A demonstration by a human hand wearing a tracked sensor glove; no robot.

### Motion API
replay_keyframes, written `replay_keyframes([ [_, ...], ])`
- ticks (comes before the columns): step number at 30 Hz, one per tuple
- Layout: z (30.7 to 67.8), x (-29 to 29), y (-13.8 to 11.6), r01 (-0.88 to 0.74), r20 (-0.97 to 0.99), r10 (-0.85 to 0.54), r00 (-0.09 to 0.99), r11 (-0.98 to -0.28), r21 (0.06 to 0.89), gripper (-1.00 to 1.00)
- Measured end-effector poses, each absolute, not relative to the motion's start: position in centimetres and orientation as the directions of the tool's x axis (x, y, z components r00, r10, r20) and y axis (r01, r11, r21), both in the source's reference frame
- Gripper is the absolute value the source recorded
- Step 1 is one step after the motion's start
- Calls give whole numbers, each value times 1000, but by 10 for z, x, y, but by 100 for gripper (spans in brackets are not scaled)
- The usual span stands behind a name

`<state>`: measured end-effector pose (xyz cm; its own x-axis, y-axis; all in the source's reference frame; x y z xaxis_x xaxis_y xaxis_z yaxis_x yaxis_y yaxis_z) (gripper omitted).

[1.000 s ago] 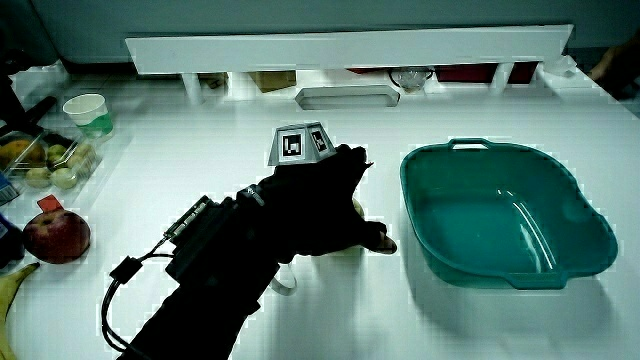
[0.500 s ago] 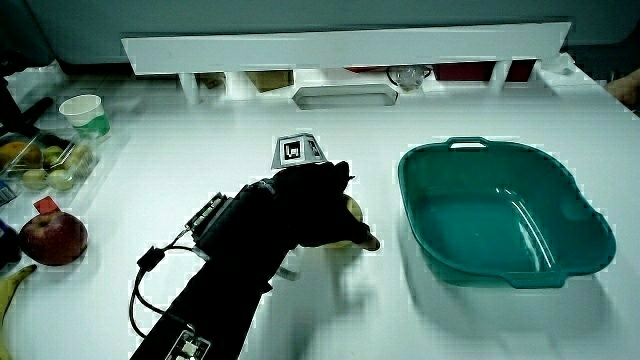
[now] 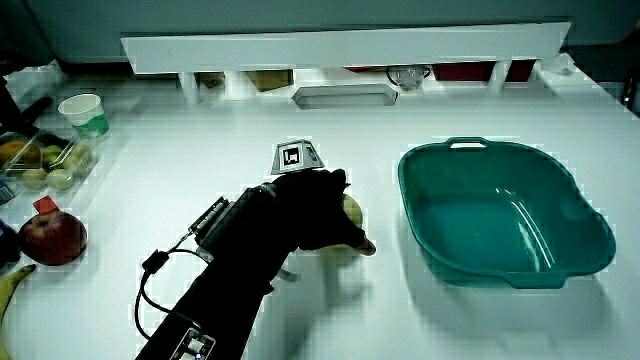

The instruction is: Pick pear from desk

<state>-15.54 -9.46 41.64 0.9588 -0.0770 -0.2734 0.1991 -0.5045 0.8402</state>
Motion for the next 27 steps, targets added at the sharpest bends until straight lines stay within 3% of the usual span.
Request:
replay_keyframes([
  [6,418,-156,-95,201,-279,-77,957,-518,831,0],
  [27,414,-158,-94,179,-291,-72,954,-641,746,100],
])
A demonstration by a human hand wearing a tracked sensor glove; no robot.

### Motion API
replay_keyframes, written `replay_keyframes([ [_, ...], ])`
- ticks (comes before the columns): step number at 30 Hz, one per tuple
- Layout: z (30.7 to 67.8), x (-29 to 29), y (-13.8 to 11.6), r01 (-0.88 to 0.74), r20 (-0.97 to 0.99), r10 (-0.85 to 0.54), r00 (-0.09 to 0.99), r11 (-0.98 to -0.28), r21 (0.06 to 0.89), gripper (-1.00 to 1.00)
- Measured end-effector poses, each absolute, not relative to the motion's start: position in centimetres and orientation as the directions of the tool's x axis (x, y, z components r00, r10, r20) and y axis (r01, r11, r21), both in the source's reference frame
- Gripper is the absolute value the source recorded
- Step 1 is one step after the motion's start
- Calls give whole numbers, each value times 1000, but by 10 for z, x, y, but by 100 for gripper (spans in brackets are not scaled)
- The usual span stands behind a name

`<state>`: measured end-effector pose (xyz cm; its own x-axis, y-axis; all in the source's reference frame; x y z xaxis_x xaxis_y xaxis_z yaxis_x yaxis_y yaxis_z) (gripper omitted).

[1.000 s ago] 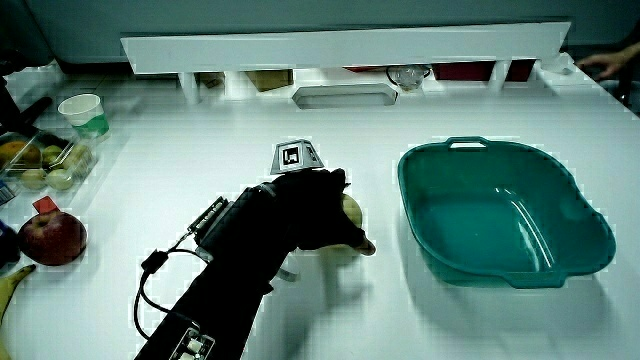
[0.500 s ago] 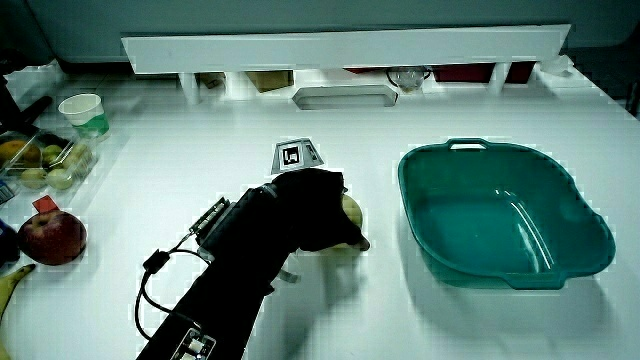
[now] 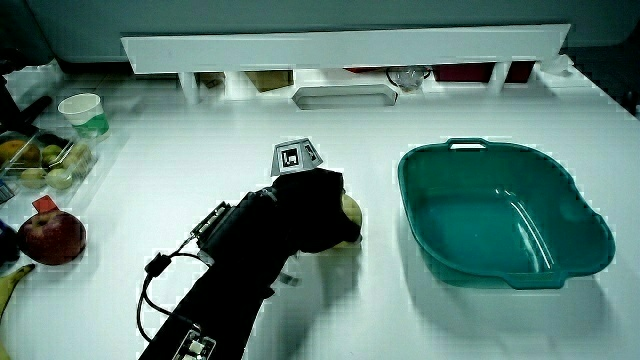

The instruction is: Pick pear from desk

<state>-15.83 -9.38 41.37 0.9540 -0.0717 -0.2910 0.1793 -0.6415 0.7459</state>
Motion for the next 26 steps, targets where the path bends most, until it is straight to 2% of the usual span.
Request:
replay_keyframes([
  [12,405,-158,-92,228,-348,-39,937,-687,690,100],
  [26,336,-130,-103,321,-410,78,909,-759,566,100],
])
